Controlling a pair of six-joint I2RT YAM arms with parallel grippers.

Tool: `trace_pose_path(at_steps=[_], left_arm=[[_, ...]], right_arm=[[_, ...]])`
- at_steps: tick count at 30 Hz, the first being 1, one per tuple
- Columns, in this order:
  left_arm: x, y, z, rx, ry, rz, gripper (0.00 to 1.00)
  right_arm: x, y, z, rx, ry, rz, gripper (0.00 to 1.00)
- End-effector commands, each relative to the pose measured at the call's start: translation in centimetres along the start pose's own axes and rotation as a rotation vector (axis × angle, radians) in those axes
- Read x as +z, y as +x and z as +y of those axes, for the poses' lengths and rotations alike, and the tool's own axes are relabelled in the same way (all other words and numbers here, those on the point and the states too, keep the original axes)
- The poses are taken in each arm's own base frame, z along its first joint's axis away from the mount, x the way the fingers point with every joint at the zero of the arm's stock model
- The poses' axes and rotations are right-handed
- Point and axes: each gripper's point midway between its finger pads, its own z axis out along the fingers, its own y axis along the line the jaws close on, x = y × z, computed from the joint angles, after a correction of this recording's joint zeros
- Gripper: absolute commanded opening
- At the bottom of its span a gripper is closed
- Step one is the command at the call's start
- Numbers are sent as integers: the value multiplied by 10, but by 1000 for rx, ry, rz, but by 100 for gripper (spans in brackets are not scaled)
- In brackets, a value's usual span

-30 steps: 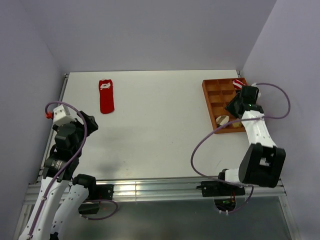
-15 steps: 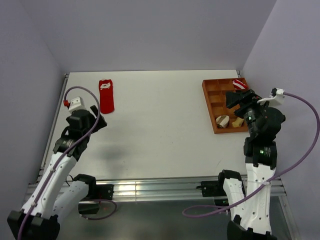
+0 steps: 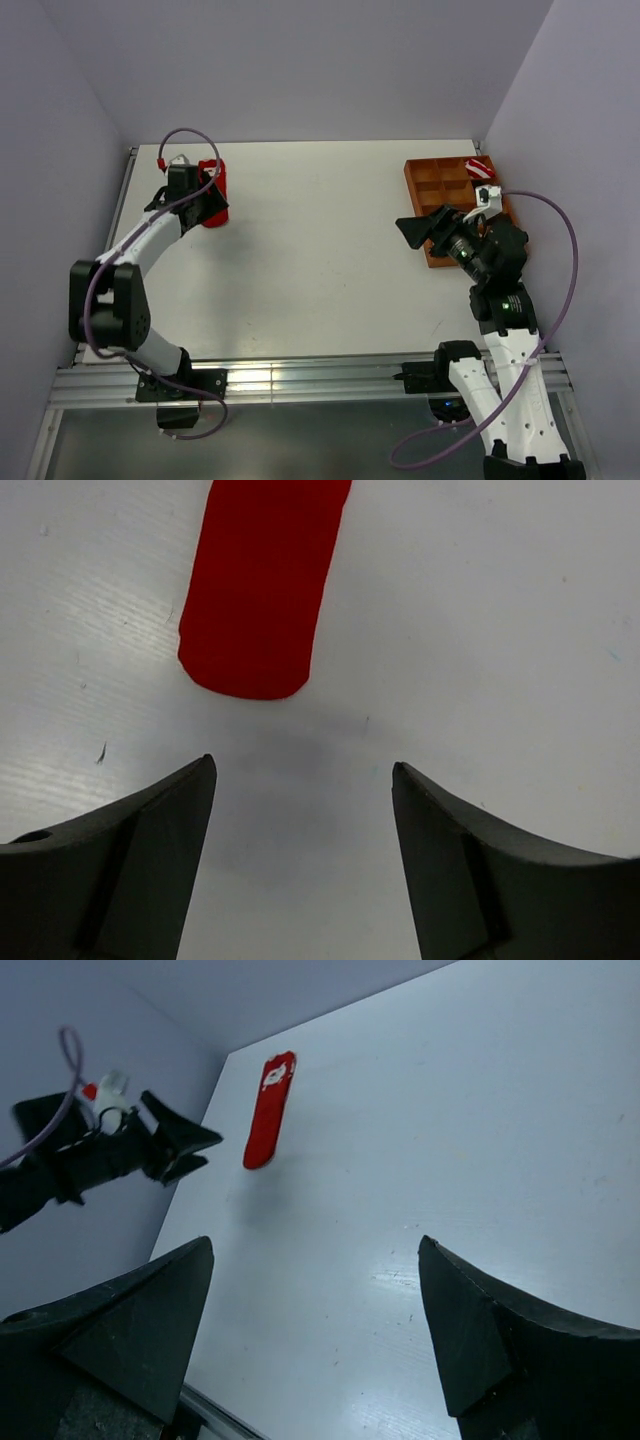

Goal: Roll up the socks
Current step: Move the sock to the center of the board.

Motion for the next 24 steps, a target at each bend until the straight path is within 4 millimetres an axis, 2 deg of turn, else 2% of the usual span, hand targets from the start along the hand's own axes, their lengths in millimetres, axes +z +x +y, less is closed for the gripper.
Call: trace_pose_path(at_steps=[1, 3, 4, 6, 7, 8, 10, 13, 17, 18, 21, 22, 23, 24], left_arm=[[34, -24, -17, -37, 75, -22, 75], [49, -32, -19, -33, 73, -20, 74], [66, -23, -12, -21, 53, 15, 74], [80, -26, -13, -7, 51, 23, 72], [94, -16, -8, 3, 33, 52, 71], [99, -18, -9, 6, 35, 56, 70], [113, -2, 0, 9, 1, 110, 69], [123, 18, 6, -16, -14, 171, 65], [123, 51, 10, -77, -3, 255, 60], [121, 65, 13, -82, -6, 287, 59], [108, 97, 5, -69, -15, 354, 55], [99, 108, -10, -32, 0, 357, 55], [93, 118, -16, -19, 1, 366, 55], [79, 146, -26, 32, 8, 408, 54]], right_arm=[[-5, 2, 15, -78, -65, -5, 90], [-4, 9, 15, -83, -70, 14, 89], [-4, 11, 16, -88, -74, 17, 89], [-3, 16, 15, -99, -78, 30, 89], [-3, 17, 14, -102, -71, 34, 89], [-2, 20, 13, -104, -67, 45, 89], [-1, 22, 12, -113, -63, 54, 88], [0, 22, 9, -120, -49, 51, 88], [4, 25, 5, -120, -42, 64, 88], [6, 27, 4, -114, -41, 72, 88], [7, 28, 3, -111, -38, 81, 88], [7, 29, 3, -110, -38, 84, 88], [8, 29, 3, -108, -38, 84, 88], [8, 30, 3, -105, -40, 86, 88]])
